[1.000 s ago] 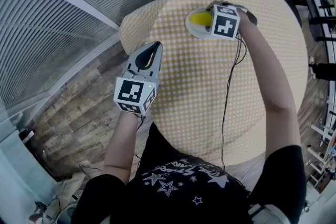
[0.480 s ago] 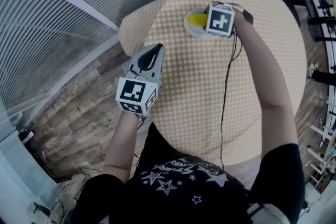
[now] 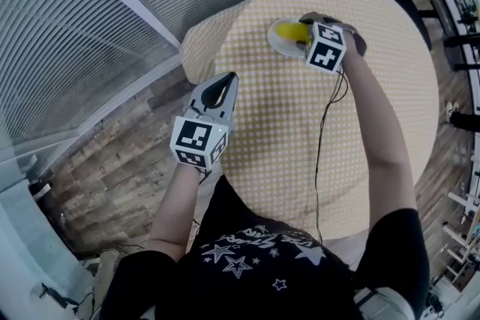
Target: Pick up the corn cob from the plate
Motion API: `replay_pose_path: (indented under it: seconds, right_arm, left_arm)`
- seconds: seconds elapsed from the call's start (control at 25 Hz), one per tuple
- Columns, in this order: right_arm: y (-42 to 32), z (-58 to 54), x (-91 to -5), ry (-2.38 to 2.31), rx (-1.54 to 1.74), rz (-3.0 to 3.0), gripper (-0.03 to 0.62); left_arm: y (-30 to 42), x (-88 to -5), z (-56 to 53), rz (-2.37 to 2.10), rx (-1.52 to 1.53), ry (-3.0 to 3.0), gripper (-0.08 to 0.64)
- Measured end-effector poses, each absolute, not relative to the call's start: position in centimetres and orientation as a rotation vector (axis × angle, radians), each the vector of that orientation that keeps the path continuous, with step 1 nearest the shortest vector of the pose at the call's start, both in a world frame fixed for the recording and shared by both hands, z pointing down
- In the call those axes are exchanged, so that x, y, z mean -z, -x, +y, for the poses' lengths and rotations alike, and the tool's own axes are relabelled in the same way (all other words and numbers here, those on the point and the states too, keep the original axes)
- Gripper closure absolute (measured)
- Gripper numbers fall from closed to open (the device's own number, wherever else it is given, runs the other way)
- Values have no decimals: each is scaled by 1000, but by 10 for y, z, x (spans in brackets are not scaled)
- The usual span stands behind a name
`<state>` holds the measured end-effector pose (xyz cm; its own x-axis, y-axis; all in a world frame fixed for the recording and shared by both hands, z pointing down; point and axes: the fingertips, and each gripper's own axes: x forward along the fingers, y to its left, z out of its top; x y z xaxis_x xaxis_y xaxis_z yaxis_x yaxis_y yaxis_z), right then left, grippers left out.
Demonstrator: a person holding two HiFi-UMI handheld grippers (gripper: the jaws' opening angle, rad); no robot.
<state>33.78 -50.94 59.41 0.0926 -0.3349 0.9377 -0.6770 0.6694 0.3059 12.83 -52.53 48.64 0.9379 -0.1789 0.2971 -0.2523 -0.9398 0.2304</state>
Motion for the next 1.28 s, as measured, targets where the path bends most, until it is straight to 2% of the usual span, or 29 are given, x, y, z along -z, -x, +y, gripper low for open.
replay_pose_path:
  seconds: [0.32, 0.84, 1.04, 1.28]
  right_arm:
    - [-305, -492, -525, -1058, -132, -1576, 337]
    - [-223, -390, -401, -1462, 42, -1753, 337]
    - [-187, -330, -371, -1622, 18, -1869, 337]
    - [-158, -256, -356, -1867, -204, -2062, 336]
  left_arm:
    - [-109, -453, -501, -350, -358, -2882, 554]
    - [-76, -390, -401, -316, -270, -2992, 554]
    - [-58, -373, -346, -301, -230, -3008, 554]
    - [-32, -363, -283, -293, -203, -3010, 554]
